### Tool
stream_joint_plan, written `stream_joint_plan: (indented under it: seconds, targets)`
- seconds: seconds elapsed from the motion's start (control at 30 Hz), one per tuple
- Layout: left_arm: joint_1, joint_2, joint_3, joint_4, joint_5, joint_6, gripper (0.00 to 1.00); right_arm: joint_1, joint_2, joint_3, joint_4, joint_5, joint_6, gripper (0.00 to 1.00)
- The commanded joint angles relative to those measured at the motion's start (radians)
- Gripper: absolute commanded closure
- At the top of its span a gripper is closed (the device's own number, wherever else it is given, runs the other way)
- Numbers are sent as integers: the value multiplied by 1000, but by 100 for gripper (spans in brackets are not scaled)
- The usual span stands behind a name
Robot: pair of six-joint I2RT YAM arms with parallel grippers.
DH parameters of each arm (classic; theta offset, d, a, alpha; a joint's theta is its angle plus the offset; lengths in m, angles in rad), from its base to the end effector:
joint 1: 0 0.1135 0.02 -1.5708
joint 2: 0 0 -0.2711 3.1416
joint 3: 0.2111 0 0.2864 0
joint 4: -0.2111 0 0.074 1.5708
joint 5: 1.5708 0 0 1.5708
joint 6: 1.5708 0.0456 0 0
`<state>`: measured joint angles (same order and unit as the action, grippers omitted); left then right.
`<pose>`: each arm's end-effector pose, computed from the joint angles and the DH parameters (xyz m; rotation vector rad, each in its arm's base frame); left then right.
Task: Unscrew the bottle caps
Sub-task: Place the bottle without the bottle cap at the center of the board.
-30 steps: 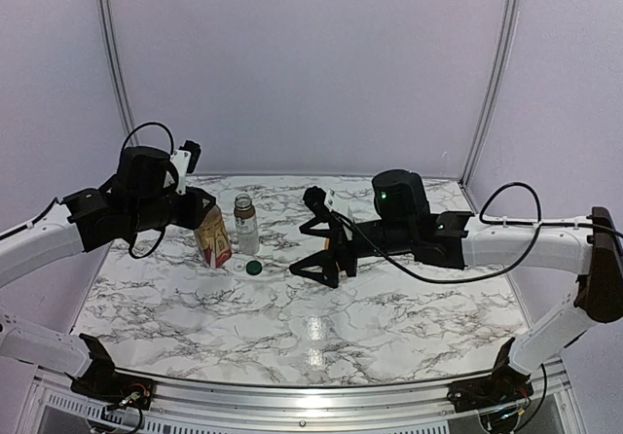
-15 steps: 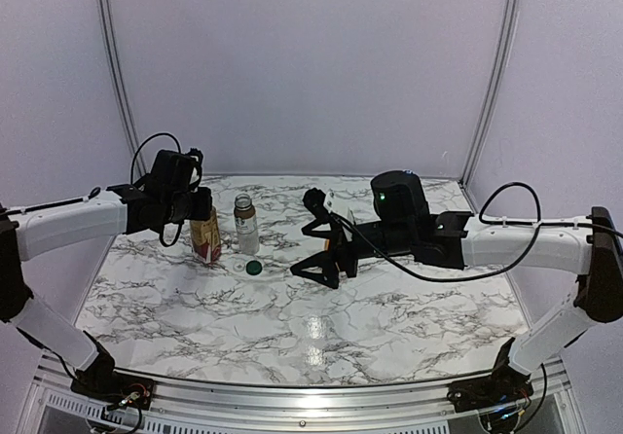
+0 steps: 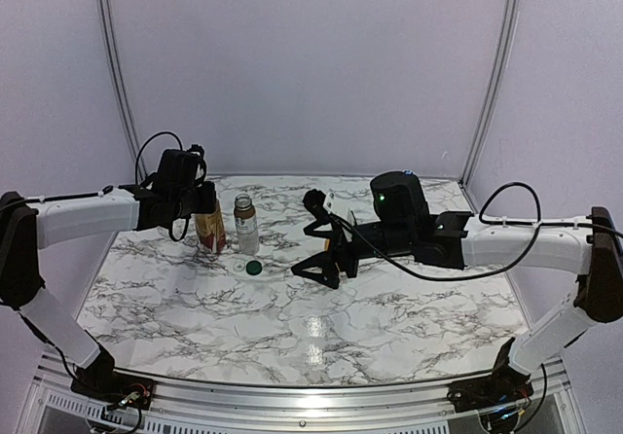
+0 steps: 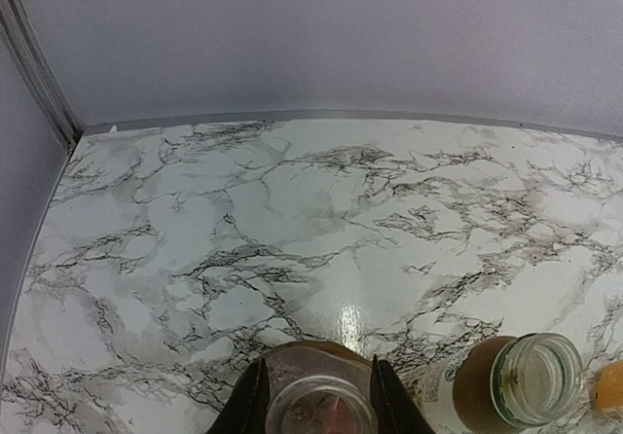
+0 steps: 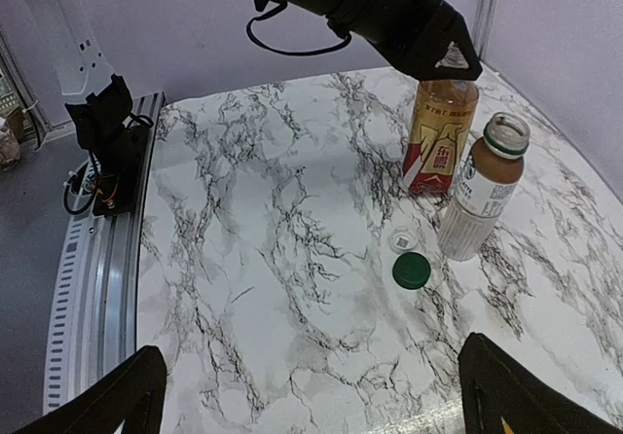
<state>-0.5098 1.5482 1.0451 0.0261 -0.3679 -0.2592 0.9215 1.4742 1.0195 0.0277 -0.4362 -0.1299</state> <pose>0.3499 -0.1768 0.2486 0.0252 2.0151 -0.1120 0.2125 0.3118 0.2665 -1.2880 1.6345 0.9325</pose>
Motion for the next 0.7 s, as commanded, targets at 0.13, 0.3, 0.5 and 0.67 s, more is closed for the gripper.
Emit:
stream_joint_plan:
  seconds: [0.13, 0.3, 0.5, 0.67]
  targets:
    - [36, 26, -16, 43, 45, -43, 72, 6, 14, 19, -11, 7, -7, 1]
    - [46, 10, -28, 43, 59, -42, 54, 6, 12, 16, -9, 7, -2, 1]
    - [51, -32, -43, 26, 69, -36, 19, 6, 11, 13, -8, 0, 7, 2]
    - [51, -128, -109, 10, 96, -68, 1, 6, 6, 7, -5, 1, 14, 2]
